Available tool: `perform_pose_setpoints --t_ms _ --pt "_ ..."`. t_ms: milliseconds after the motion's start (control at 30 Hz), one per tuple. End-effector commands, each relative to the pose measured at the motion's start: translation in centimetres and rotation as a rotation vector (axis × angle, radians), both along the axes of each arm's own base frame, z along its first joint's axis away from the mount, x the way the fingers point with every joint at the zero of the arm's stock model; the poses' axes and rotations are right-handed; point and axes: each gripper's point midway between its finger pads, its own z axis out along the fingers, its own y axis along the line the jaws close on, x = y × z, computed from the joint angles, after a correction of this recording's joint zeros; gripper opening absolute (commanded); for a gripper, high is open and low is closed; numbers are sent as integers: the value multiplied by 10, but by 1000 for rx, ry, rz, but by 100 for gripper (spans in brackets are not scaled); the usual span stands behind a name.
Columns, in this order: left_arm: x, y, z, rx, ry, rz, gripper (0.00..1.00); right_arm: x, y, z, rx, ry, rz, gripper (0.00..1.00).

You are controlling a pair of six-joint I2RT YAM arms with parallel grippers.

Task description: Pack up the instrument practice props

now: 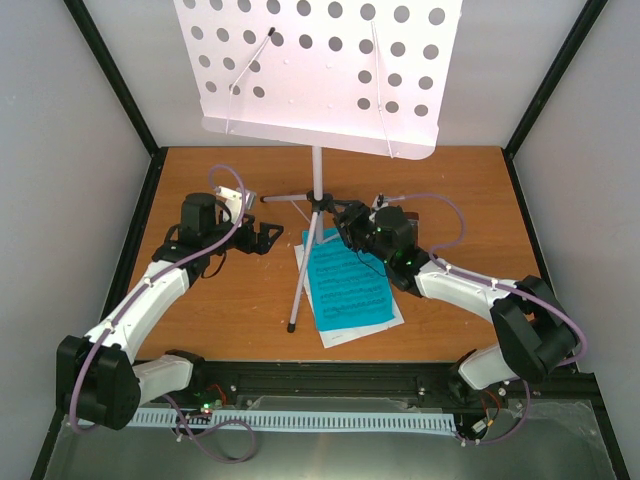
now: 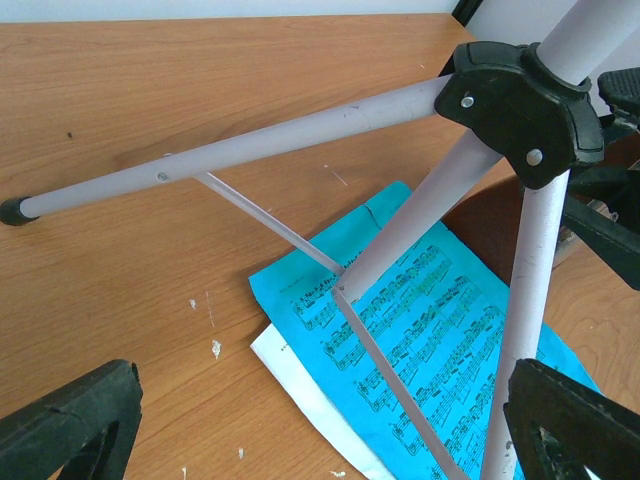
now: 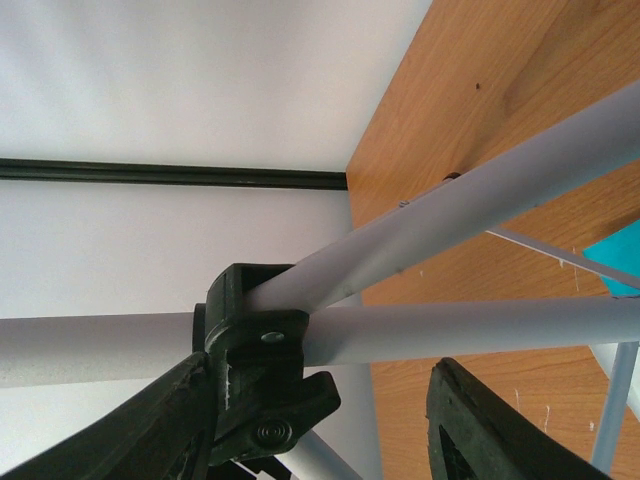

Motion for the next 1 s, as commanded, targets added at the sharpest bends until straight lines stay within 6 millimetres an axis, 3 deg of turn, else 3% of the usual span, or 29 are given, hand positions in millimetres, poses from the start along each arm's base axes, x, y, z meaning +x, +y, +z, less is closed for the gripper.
perform_pose_setpoints --t_ms 0,167,467,533,600,700,967 --pt "0 1 10 -7 -28 3 100 -1 8 23 58 -39 -7 55" --pt "-2 2 14 -9 -40 4 100 -3 17 28 51 -51 -12 45" --pt "-4 5 19 -1 -62 19 99 -7 5 9 29 -20 -65 11" --pt "-4 6 20 -1 -64 21 99 -9 2 5 27 -18 -71 9" --pt "-4 6 20 -1 -64 22 100 -10 1 5 39 -18 -69 13" --pt "-4 6 20 -1 -64 21 100 -13 0 11 57 -37 -65 39" --pt "-4 7 19 4 -65 25 99 -12 -6 30 91 -67 -90 63"
